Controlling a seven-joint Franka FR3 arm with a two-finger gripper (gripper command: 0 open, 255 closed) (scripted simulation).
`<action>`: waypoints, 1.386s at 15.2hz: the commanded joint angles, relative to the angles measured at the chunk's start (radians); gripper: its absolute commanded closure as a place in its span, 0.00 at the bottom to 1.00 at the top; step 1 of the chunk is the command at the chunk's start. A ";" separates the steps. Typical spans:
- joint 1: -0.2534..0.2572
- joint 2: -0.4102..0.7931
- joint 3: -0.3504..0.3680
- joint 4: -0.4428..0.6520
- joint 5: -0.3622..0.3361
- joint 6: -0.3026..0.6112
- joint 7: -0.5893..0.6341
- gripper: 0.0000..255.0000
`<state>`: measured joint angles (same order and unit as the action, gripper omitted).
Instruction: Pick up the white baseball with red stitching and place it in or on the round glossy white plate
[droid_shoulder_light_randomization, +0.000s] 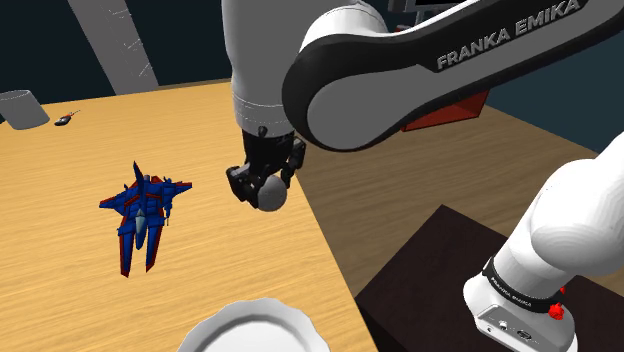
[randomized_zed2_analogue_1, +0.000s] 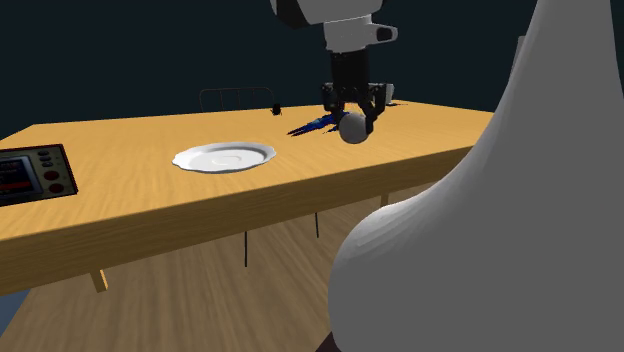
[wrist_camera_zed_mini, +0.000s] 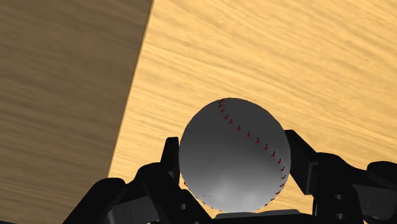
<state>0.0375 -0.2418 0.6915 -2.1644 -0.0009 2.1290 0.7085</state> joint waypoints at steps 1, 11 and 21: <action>0.001 -0.008 -0.005 0.021 0.005 -0.027 -0.007 1.00; 0.000 -0.028 -0.023 0.131 0.018 -0.153 -0.031 1.00; 0.072 -0.036 0.146 0.175 0.025 -0.212 0.206 1.00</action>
<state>0.1045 -0.2858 0.8150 -1.9966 0.0285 1.9192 0.8835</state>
